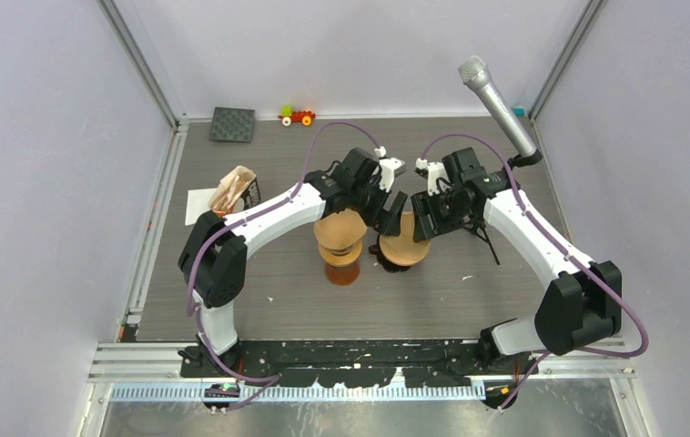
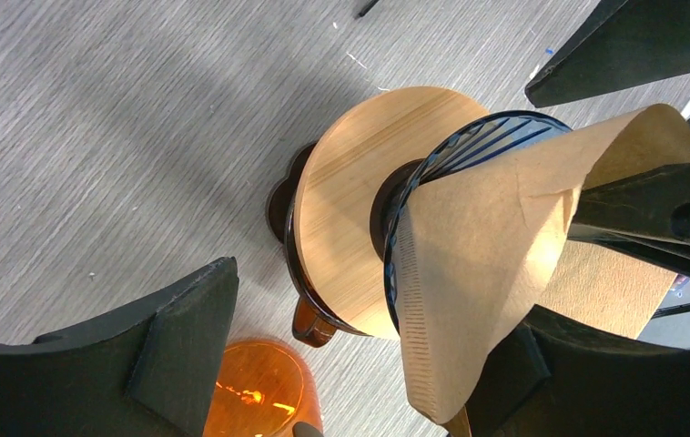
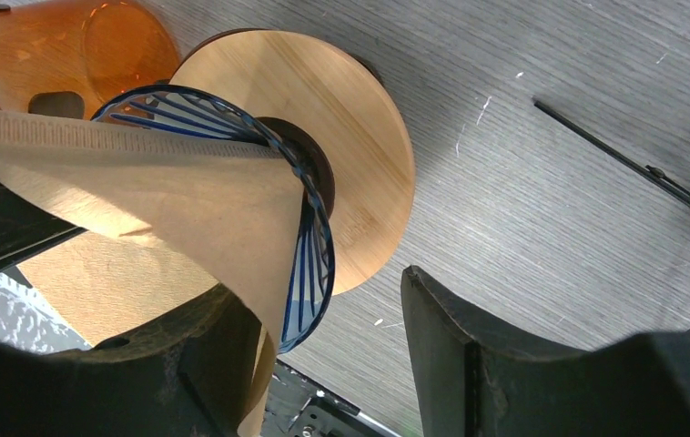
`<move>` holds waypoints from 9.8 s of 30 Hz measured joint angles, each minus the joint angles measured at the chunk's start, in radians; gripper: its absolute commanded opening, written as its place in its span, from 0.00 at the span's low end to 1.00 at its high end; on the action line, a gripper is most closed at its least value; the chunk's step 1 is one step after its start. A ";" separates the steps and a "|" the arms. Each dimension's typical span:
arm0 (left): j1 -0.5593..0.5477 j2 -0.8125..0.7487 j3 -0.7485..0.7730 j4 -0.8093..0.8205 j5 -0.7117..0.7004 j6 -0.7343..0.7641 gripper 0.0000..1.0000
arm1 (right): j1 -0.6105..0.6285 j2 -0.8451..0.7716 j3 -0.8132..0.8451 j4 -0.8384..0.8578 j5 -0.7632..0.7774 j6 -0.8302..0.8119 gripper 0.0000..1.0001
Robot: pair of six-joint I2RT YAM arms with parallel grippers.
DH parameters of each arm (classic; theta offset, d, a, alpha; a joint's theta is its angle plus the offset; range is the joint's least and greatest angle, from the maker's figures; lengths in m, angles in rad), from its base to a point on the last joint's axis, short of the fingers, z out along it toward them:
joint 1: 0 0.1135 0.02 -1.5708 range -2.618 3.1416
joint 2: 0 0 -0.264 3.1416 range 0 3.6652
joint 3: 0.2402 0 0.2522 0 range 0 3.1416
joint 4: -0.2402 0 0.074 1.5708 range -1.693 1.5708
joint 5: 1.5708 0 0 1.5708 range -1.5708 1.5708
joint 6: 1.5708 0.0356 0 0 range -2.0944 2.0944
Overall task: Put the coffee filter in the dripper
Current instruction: Place the coffee filter in the coffee dripper.
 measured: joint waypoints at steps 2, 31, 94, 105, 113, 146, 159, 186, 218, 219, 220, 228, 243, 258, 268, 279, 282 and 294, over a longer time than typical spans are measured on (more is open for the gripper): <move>0.000 0.000 0.000 -0.001 0.000 0.000 0.84 | 0.000 0.003 0.000 0.001 0.004 -0.003 0.61; 0.000 0.016 0.059 0.000 -0.046 0.058 0.81 | -0.005 0.024 -0.001 0.026 0.016 -0.019 0.61; 0.000 0.047 0.048 0.006 -0.043 0.084 0.80 | -0.003 0.018 -0.076 0.130 0.026 -0.015 0.61; 0.000 0.047 0.061 -0.018 -0.043 0.088 0.83 | -0.003 0.000 -0.058 0.113 0.025 -0.017 0.61; 0.000 0.047 0.100 -0.036 -0.040 0.088 0.83 | -0.003 -0.014 -0.035 0.095 0.011 -0.018 0.61; 0.000 0.047 0.029 -0.017 -0.019 0.053 0.84 | -0.003 -0.017 -0.075 0.123 0.009 -0.006 0.60; 0.000 0.047 0.011 0.021 -0.027 0.025 0.84 | 0.001 -0.017 -0.121 0.191 0.022 0.012 0.61; -0.008 0.047 0.029 -0.009 -0.066 0.018 0.86 | 0.009 -0.031 -0.123 0.199 0.025 0.005 0.61; 0.001 0.047 0.090 -0.054 -0.046 0.037 0.88 | -0.005 -0.063 -0.063 0.142 -0.016 -0.004 0.60; 0.002 0.047 0.090 -0.054 -0.043 0.039 0.88 | -0.006 -0.063 -0.063 0.143 -0.016 -0.004 0.60; 0.002 0.047 0.090 -0.054 -0.041 0.041 0.88 | -0.006 -0.063 -0.064 0.143 -0.016 -0.005 0.60; 0.006 0.047 0.090 -0.053 -0.018 0.066 0.88 | -0.008 -0.063 -0.091 0.155 -0.014 -0.005 0.60; 0.006 0.047 0.090 -0.039 0.046 0.074 0.89 | -0.009 -0.045 -0.110 0.179 -0.011 -0.003 0.60; 0.022 0.036 0.098 -0.024 0.046 0.084 0.90 | -0.009 -0.040 -0.114 0.181 -0.011 -0.003 0.60; 0.031 0.036 0.122 -0.018 0.050 0.089 0.78 | -0.009 -0.032 -0.114 0.181 -0.011 -0.004 0.60; 0.033 0.036 0.122 -0.021 0.111 0.088 0.44 | -0.009 -0.030 -0.114 0.181 -0.011 -0.004 0.60; 0.033 0.036 0.121 -0.025 0.129 0.087 0.39 | -0.009 -0.030 -0.114 0.181 -0.011 -0.004 0.60; 0.033 0.035 0.092 -0.044 0.152 0.089 0.35 | -0.009 -0.030 -0.114 0.181 -0.009 -0.004 0.59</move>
